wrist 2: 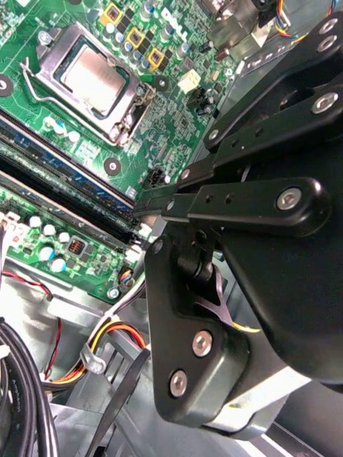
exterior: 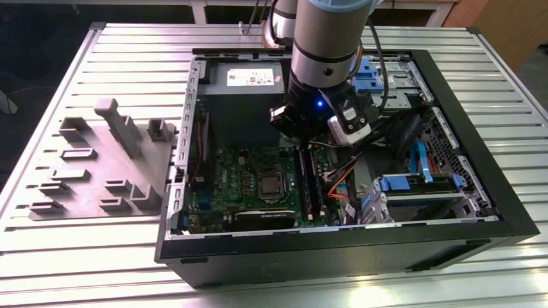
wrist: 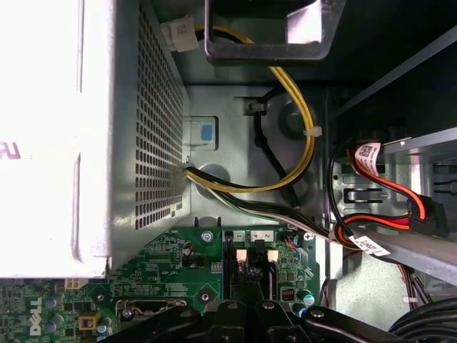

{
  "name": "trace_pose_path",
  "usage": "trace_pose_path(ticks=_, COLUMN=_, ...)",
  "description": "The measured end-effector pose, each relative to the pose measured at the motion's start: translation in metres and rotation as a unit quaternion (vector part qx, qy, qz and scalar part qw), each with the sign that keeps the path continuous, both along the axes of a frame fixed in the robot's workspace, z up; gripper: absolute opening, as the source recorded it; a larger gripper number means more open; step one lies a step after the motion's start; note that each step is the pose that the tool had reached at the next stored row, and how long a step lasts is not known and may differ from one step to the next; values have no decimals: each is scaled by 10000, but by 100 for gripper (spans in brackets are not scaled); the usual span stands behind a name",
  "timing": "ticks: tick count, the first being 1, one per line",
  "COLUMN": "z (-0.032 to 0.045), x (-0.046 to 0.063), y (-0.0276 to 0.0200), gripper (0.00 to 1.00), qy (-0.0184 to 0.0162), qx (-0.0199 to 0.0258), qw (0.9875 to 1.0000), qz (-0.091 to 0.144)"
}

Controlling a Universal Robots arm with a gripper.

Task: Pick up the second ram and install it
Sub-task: 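Press down the second ram until it locks into place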

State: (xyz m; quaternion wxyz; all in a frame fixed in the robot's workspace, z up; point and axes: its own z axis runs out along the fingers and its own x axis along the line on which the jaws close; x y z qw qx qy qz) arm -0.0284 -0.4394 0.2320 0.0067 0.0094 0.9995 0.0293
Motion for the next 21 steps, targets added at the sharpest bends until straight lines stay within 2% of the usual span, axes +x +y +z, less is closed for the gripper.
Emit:
trace_pose_path(ticks=7, z=3, x=0, y=0, gripper=10, qy=0, qx=0, qw=10000, qz=0)
trace_pose_path(ticks=9, z=5, x=0, y=-15, gripper=10, qy=1, qx=0, qw=10000, qz=1)
trace_pose_path(ticks=12, z=4, x=0, y=-62, gripper=10, qy=0, qx=1, qw=10000, qz=0)
trace_pose_path(ticks=21, z=3, x=0, y=-261, gripper=10, qy=0, qx=2, qw=10000, qz=0)
